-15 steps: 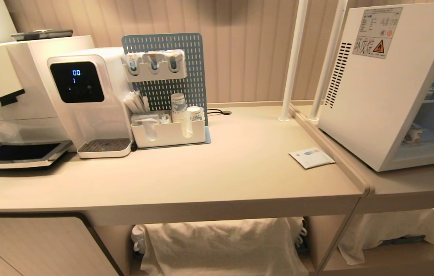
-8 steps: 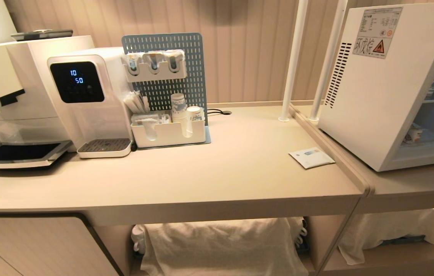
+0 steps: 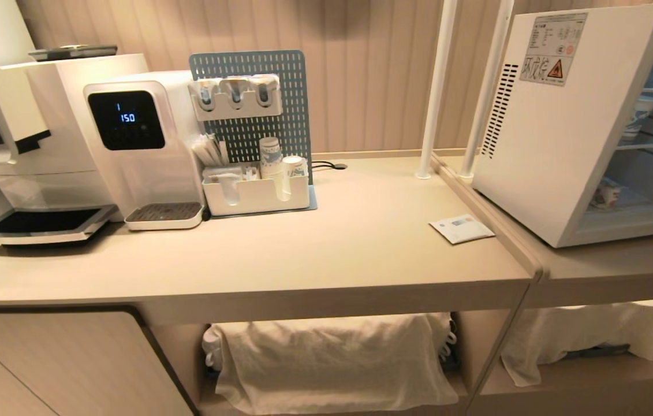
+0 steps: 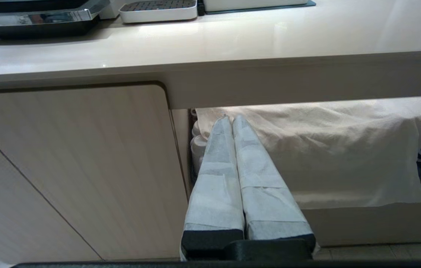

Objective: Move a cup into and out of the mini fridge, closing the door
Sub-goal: Open the freezer door, then take the yoghurt out of the freezer

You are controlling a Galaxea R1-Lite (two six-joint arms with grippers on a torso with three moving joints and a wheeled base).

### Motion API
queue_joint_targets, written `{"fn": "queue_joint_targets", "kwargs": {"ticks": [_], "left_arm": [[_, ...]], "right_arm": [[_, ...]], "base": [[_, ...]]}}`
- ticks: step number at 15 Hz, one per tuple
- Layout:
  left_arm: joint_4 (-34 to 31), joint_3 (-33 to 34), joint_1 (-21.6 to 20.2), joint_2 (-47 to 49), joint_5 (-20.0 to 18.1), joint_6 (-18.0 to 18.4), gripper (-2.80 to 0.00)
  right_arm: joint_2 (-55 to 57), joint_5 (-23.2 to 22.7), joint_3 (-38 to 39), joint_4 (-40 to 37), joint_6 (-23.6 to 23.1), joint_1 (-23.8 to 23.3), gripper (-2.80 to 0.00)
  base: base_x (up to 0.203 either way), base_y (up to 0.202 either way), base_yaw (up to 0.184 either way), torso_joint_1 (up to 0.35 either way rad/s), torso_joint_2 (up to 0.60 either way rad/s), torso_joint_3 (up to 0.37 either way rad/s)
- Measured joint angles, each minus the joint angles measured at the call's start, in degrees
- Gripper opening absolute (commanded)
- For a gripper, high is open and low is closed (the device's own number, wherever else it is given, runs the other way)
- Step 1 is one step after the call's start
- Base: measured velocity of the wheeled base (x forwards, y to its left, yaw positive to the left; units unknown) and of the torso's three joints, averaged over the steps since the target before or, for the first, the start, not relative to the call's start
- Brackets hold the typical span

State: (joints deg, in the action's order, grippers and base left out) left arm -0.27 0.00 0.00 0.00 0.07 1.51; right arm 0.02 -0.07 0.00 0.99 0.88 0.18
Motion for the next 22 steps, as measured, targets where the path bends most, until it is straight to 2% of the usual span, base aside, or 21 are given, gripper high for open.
{"fn": "queue_joint_targets", "kwargs": {"ticks": [7,14,16,22], "left_arm": [[0.00,0.00,0.00,0.00,-0.07,0.38,-2.80],[-0.09,-0.05,0.00,0.00,-0.31,1.26,-2.80],[-0.13,-0.07,0.00,0.00,-0.49,2.85,-2.80],[-0.06,-0.07,0.00,0.00,-0.60,3.58,-2.80]], "right_arm": [[0.00,0.00,0.00,-0.05,0.00,-0.02,-2.80],[0.00,0.00,0.00,-0.05,-0.02,-0.02,-2.80],[0.00,0.00,0.00,-0.11,0.00,-0.02,-2.80],[0.00,0.00,0.00,-0.06,-0.01,-0.05,-2.80]], "base": [[-0.179,0.000,0.000,0.004,0.00,0.002],[0.000,0.000,0.000,0.000,0.00,0.000],[0.001,-0.029,0.001,0.001,0.00,-0.015],[0.000,-0.177,-0.001,0.000,0.00,0.001]]}}
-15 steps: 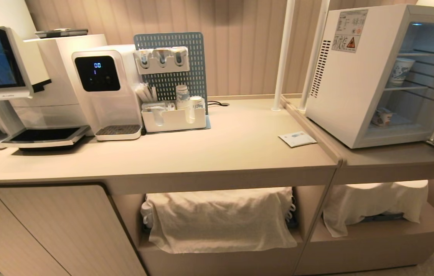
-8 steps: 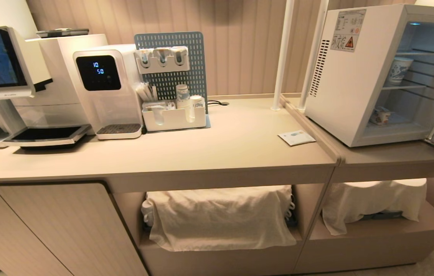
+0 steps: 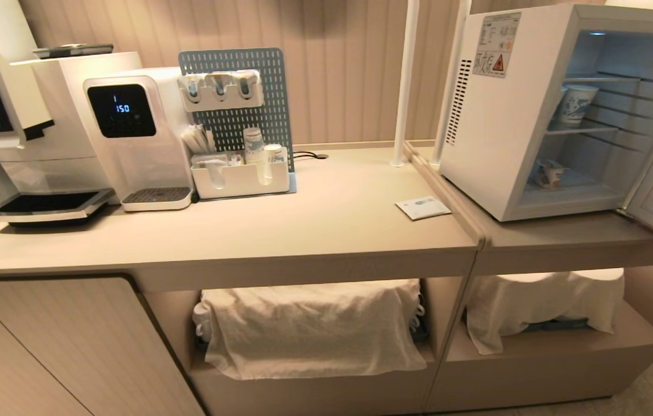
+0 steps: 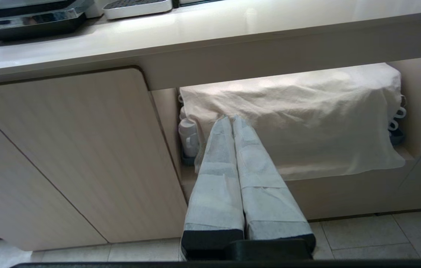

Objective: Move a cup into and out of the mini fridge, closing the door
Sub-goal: Take the yoghurt out of the freezer

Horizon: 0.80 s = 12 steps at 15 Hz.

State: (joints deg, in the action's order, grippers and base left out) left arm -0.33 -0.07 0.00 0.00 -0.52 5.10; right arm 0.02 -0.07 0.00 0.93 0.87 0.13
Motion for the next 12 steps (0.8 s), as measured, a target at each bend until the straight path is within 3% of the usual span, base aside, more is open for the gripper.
{"fn": "queue_joint_targets", "kwargs": {"ticks": [12], "left_arm": [[0.06,0.02,0.00,0.00,0.10,0.05,-2.80]], "right_arm": [[0.00,0.01,0.00,0.00,-0.01,0.02,-2.80]], "base": [[0.000,-0.193,0.000,0.003,0.00,0.002]]}}
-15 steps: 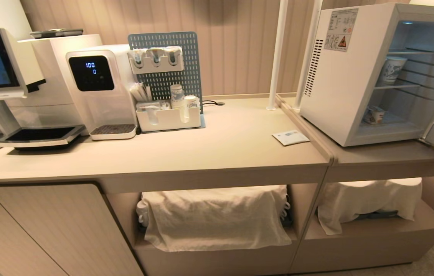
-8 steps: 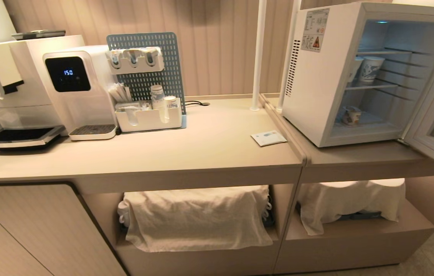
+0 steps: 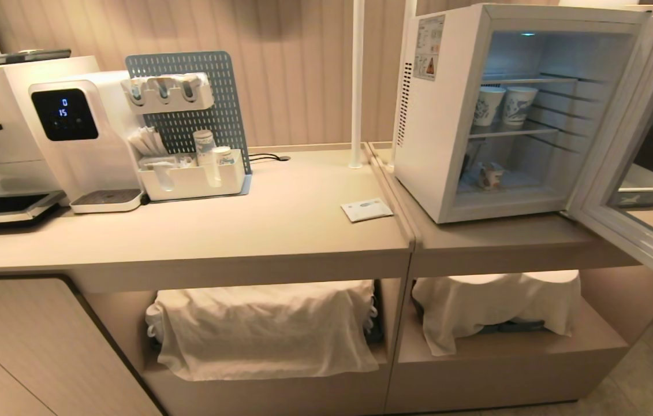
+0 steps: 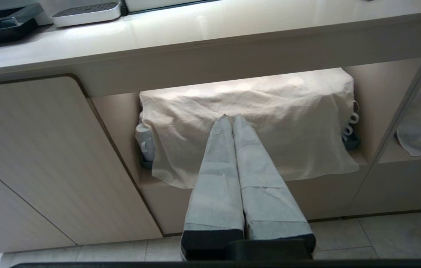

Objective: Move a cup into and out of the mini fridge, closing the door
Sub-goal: Take the yoghurt out of the freezer

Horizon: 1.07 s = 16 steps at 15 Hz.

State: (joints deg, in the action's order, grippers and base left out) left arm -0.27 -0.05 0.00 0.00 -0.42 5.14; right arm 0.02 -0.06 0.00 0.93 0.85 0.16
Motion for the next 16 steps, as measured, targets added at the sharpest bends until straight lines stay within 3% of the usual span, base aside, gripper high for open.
{"fn": "queue_joint_targets", "kwargs": {"ticks": [8,16], "left_arm": [[-0.06,0.05,0.00,0.00,-0.09,-1.07,-2.80],[0.06,0.05,0.02,0.00,0.35,-2.67,-2.80]], "right_arm": [[0.00,-0.04,0.00,0.00,0.02,0.02,-2.80],[0.00,-0.01,0.00,-0.07,0.02,-0.02,-2.80]], "base": [[0.000,-0.179,0.001,0.002,0.00,0.004],[0.000,0.000,0.000,0.000,0.00,0.000]]}}
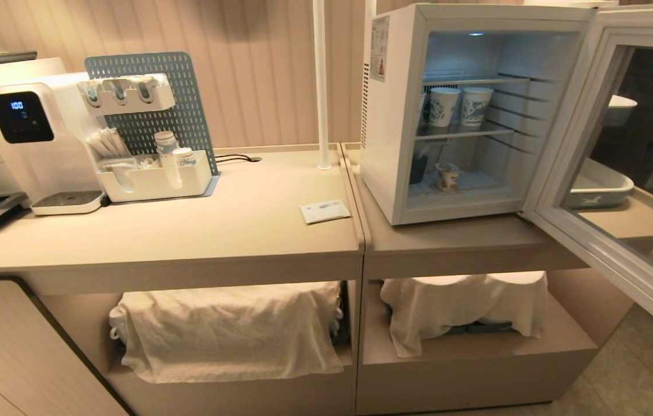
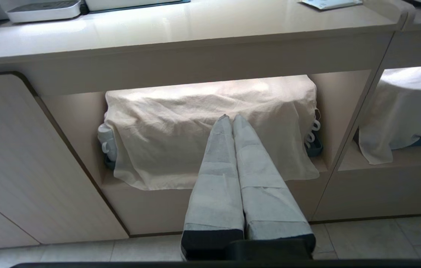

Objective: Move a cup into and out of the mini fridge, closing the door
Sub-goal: Take the yoghurt out of the freezer

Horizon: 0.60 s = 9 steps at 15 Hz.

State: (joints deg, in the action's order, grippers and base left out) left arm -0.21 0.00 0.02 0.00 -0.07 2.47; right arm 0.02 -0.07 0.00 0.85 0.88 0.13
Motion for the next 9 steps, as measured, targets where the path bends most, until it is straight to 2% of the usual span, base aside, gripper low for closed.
{"fn": "queue_joint_targets", "kwargs": {"ticks": [3,9], "left_arm": [[0.11,0.00,-0.02,0.00,0.15,-1.50,-2.80],[0.21,0.00,-0.02,0.00,0.12,-1.63,-2.80]], "right_arm": [[0.00,0.07,0.00,0.00,0.02,0.05,-2.80],[0.00,0.02,0.00,-0.20,-0.02,-0.02,-2.80]], "base": [[0.000,0.000,0.000,0.000,0.00,0.000],[0.000,0.000,0.000,0.000,0.00,0.000]]}}
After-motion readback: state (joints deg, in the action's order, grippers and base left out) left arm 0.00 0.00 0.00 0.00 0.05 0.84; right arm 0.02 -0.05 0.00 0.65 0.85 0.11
